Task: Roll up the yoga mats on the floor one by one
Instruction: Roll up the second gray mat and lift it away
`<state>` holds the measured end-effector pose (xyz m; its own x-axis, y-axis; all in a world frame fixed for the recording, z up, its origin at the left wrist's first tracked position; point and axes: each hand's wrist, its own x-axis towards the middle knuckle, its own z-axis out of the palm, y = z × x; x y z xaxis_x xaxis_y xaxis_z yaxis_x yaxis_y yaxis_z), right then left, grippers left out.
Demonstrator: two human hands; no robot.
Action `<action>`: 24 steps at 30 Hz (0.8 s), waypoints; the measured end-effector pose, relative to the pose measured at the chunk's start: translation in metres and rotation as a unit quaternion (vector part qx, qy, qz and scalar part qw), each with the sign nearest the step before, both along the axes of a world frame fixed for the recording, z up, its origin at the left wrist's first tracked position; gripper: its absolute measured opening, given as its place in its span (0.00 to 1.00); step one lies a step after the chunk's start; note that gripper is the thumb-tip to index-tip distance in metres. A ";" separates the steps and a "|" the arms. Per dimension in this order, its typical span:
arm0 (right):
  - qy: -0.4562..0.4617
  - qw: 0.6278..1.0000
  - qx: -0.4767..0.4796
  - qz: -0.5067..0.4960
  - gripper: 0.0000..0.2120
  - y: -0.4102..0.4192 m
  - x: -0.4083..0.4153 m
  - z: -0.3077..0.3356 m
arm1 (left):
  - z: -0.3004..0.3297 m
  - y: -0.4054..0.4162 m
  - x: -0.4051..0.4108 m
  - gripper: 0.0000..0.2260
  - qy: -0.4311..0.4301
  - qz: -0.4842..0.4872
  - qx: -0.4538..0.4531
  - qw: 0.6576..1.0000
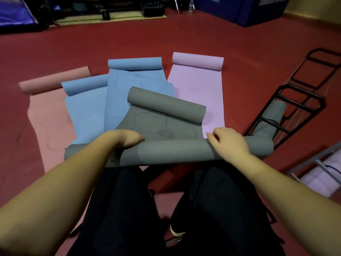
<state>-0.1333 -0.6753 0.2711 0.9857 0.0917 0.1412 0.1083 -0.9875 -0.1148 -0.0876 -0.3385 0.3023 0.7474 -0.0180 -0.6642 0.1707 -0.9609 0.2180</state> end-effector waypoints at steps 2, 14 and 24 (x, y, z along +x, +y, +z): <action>-0.026 0.999 -0.031 0.025 0.28 0.001 -0.012 -0.013 | 0.000 0.000 0.004 0.15 0.022 0.002 -0.013 1.000; -0.034 0.998 -0.045 0.009 0.29 0.009 0.001 -0.021 | -0.004 -0.003 -0.014 0.25 -0.235 -0.023 0.054 0.970; 0.103 0.993 -0.050 -0.022 0.27 0.016 0.022 0.001 | -0.017 -0.008 -0.052 0.33 -0.334 -0.082 0.140 0.928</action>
